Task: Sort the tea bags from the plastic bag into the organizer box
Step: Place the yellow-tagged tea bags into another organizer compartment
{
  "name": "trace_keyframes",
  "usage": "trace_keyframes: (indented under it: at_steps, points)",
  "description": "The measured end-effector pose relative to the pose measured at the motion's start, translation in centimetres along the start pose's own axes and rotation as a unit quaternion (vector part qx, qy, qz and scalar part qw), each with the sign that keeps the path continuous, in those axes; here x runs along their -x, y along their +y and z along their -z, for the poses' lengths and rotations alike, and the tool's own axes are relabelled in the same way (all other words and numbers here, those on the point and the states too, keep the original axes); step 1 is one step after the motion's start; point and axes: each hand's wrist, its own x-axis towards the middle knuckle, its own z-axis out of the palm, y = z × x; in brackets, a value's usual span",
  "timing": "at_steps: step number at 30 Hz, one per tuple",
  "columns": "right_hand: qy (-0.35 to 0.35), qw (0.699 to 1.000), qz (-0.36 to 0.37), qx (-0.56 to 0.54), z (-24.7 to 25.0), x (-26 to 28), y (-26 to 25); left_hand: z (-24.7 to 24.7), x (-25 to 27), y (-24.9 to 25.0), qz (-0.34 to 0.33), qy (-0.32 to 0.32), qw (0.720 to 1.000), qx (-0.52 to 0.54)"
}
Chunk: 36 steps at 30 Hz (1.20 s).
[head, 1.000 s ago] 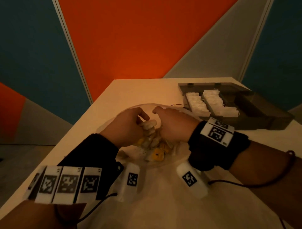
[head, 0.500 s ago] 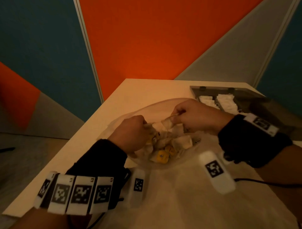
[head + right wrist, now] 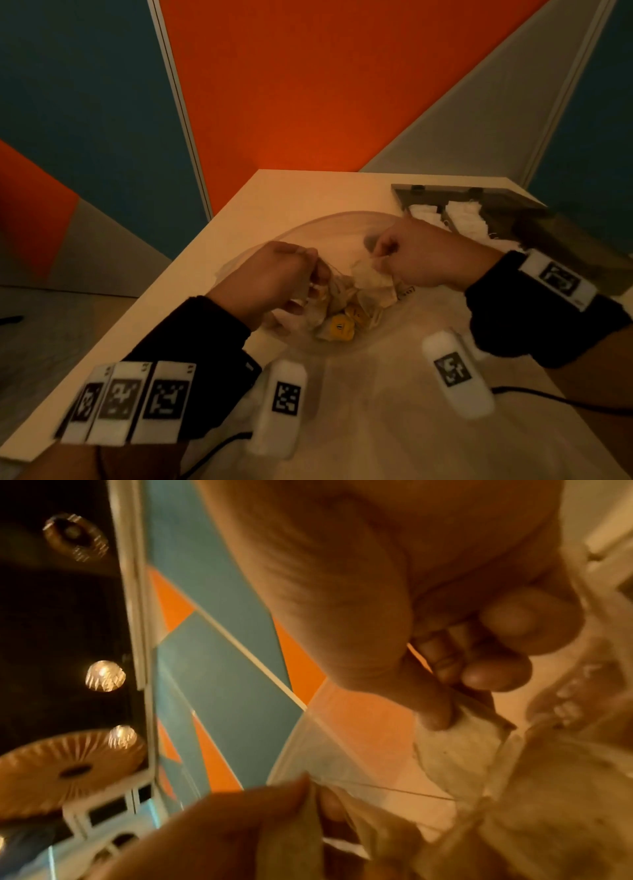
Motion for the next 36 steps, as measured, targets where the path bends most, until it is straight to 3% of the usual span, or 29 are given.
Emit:
trace_keyframes:
  at_steps: [3,8,13,16,22,32,36]
  points:
    - [0.023,0.998,-0.001,0.054,-0.7,-0.4,0.0,0.0,-0.4,0.2,-0.005,0.023,1.0,-0.012]
    - [0.048,0.998,0.046,0.022,-1.1,-0.2,-1.0,0.0,-0.6,0.3,0.003,0.042,0.998,-0.044]
    - [-0.027,0.994,0.103,-0.011,-1.6,-0.8,-2.2,-0.6,-0.5,0.7,-0.006,0.043,0.997,-0.056]
    - [0.027,0.992,0.123,-0.022,-2.1,-1.3,-1.9,-0.6,-0.5,0.8,-0.015,0.044,0.997,-0.062]
    - [0.102,0.992,0.034,-0.069,-1.6,-1.1,-1.1,-0.5,-0.5,-0.1,0.029,0.059,0.995,-0.077]
    - [0.109,0.981,-0.068,-0.142,2.2,2.3,-1.0,-0.6,-0.5,-0.1,0.065,0.065,0.989,-0.115]
    - [0.068,0.976,-0.113,-0.172,3.1,3.8,-0.1,-0.7,0.1,0.2,0.066,0.014,0.997,-0.036]
